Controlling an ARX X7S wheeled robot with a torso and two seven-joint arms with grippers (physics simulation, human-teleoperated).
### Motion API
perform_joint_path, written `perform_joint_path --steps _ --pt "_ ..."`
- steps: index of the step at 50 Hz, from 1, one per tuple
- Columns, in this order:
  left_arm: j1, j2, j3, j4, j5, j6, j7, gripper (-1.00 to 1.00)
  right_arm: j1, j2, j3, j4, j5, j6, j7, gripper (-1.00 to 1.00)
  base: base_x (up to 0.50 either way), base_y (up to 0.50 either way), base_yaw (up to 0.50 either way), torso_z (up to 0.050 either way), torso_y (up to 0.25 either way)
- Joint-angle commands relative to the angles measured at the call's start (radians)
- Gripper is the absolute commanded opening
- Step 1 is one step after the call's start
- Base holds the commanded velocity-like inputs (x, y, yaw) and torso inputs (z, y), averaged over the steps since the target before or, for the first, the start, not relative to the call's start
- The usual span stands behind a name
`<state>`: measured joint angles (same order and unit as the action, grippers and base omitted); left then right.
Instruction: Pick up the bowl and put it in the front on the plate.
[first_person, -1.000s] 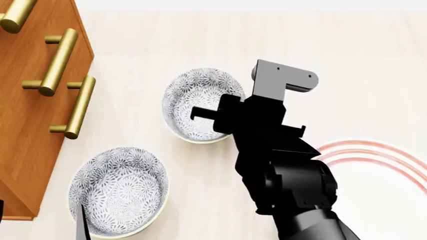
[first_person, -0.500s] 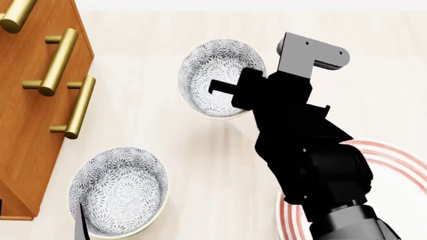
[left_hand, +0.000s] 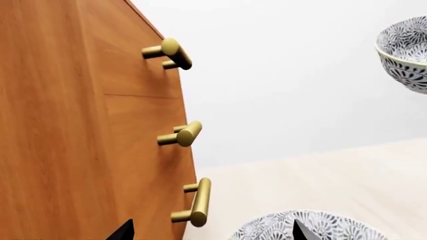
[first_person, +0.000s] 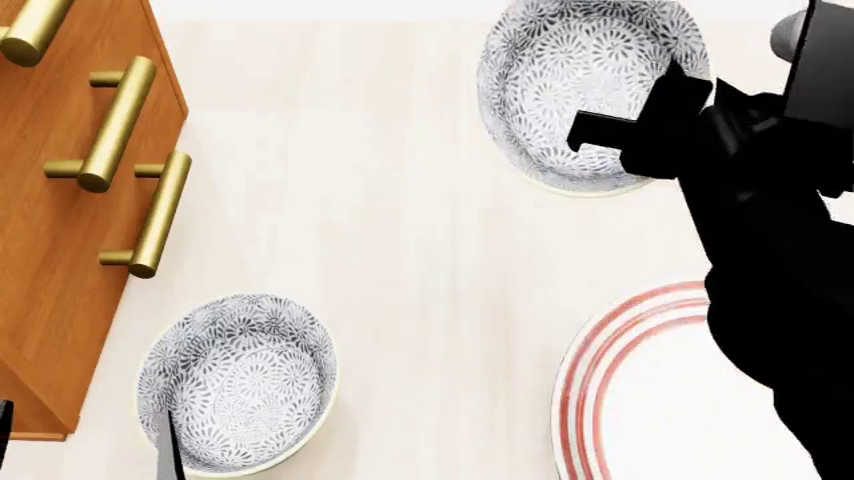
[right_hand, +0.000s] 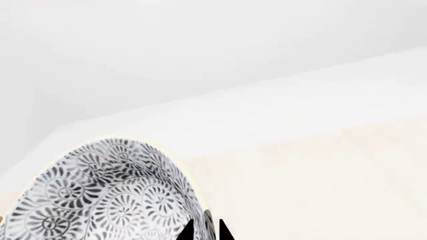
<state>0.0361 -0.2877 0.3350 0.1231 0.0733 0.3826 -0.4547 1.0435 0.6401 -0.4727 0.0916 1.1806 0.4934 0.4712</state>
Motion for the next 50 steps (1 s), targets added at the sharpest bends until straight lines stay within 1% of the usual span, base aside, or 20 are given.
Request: perform_joint_path --steps 1,5,10,12,15,18,19,30,33,40,44,50 --pt "-0.001 0.008 0.003 -0.006 0.011 -0.002 0.011 1.00 -0.151 0.248 0.093 -0.284 0.027 -0.013 -0.048 -1.00 0.00 0.00 0.00 0.000 0.000" --pt "0.000 0.008 0.010 -0.010 0.009 -0.001 0.014 1.00 -0.248 0.342 0.149 -0.346 0.055 -0.060 -0.076 -1.00 0.00 0.00 0.00 0.000 0.000" --pt "-0.003 0.008 0.012 -0.008 0.009 -0.013 0.014 1.00 -0.336 0.398 0.193 -0.358 0.093 -0.105 -0.126 -1.00 0.00 0.00 0.00 0.000 0.000" --pt "-0.006 0.008 0.013 -0.013 0.007 -0.014 0.014 1.00 -0.357 0.407 0.204 -0.358 0.110 -0.113 -0.133 -1.00 0.00 0.00 0.00 0.000 0.000" --pt "-0.007 0.008 0.014 -0.012 0.005 -0.019 0.014 1.00 -0.405 0.423 0.239 -0.358 0.215 -0.117 -0.148 -1.00 0.00 0.00 0.00 0.000 0.000" --pt "-0.007 0.007 0.014 -0.009 0.001 -0.026 0.014 1.00 -0.460 0.453 0.261 -0.390 0.266 -0.124 -0.196 -1.00 0.00 0.00 0.00 0.000 0.000" --pt "-0.008 0.007 0.014 -0.012 0.001 -0.025 0.014 1.00 -0.478 0.459 0.270 -0.397 0.278 -0.130 -0.189 -1.00 0.00 0.00 0.00 0.000 0.000" --pt "-0.012 0.005 0.020 -0.016 -0.005 -0.029 0.014 1.00 -0.619 0.524 0.348 -0.431 0.338 -0.185 -0.191 -1.00 0.00 0.00 0.00 0.000 0.000" --pt "-0.012 0.003 0.021 -0.014 -0.005 -0.032 0.014 1.00 -0.689 0.548 0.386 -0.448 0.355 -0.214 -0.207 -1.00 0.00 0.00 0.00 0.000 0.000" --pt "-0.011 0.000 0.027 -0.013 0.000 -0.034 0.013 1.00 -0.739 0.566 0.429 -0.455 0.366 -0.242 -0.205 -1.00 0.00 0.00 0.00 0.000 0.000" --pt "-0.011 -0.001 0.030 -0.012 0.003 -0.036 0.013 1.00 -0.851 0.586 0.489 -0.473 0.365 -0.280 -0.223 -1.00 0.00 0.00 0.00 0.000 0.000" --pt "-0.012 -0.003 0.034 -0.010 0.009 -0.044 0.011 1.00 -0.927 0.591 0.524 -0.481 0.349 -0.300 -0.244 -1.00 0.00 0.00 0.00 0.000 0.000"
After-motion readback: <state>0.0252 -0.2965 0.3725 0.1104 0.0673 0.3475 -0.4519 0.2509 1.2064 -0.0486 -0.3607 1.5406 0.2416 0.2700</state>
